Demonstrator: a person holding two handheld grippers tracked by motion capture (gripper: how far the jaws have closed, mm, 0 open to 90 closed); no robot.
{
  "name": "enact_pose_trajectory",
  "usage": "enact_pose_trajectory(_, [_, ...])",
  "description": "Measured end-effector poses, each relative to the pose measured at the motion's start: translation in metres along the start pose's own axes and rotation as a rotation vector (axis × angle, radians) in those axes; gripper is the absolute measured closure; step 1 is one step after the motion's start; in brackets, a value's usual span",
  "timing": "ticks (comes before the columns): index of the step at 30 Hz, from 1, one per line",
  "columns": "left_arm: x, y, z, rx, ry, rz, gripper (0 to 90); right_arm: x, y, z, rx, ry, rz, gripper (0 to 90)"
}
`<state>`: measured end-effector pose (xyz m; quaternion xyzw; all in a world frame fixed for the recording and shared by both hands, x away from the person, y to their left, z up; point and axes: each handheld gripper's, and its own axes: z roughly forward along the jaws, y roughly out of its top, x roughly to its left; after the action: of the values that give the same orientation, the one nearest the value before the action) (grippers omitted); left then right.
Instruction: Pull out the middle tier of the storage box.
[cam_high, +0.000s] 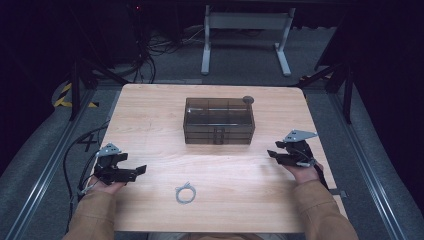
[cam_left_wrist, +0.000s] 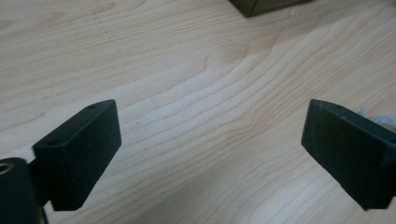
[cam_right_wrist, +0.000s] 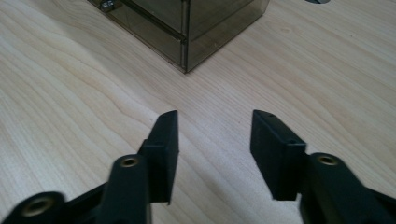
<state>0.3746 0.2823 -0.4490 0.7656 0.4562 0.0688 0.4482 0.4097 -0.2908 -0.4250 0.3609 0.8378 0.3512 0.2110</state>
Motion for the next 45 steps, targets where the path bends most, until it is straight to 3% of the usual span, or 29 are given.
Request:
enact_pose_trajectory(1, [0.0,0.0,-0.001,-0.024,-0.038,-0.018,6.8,0.002,-0.004,-0.001,-0.031,0.01,0.0,57.8])
enact_pose_trajectory(3, [-0.002,0.0,-0.002,-0.029,-0.013,0.01,7.8,0.002,-0.004,-0.002,-0.033,0.012,0.006,58.2])
enact_pose_trajectory(9, [-0.004,0.001,-0.002,-0.039,-0.015,0.017,8.3,0.004,-0.006,-0.006,-0.069,0.016,0.048,54.4])
enact_pose_trajectory(13, [-0.006,0.001,-0.004,-0.055,-0.015,0.046,8.2,-0.001,-0.008,-0.005,-0.068,0.042,0.124,51.1])
enact_pose_trajectory(19, [-0.008,0.001,-0.004,-0.077,-0.02,0.057,8.3,0.005,-0.007,-0.005,-0.05,0.012,0.101,49.9])
enact_pose_trajectory(36, [-0.008,-0.004,-0.01,-0.084,-0.016,0.055,8.8,0.008,-0.003,-0.005,-0.07,0.028,0.097,49.8])
enact_pose_trajectory(45, [-0.008,-0.005,-0.011,-0.081,-0.014,0.055,9.1,0.009,-0.002,-0.002,-0.053,0.018,0.09,48.7])
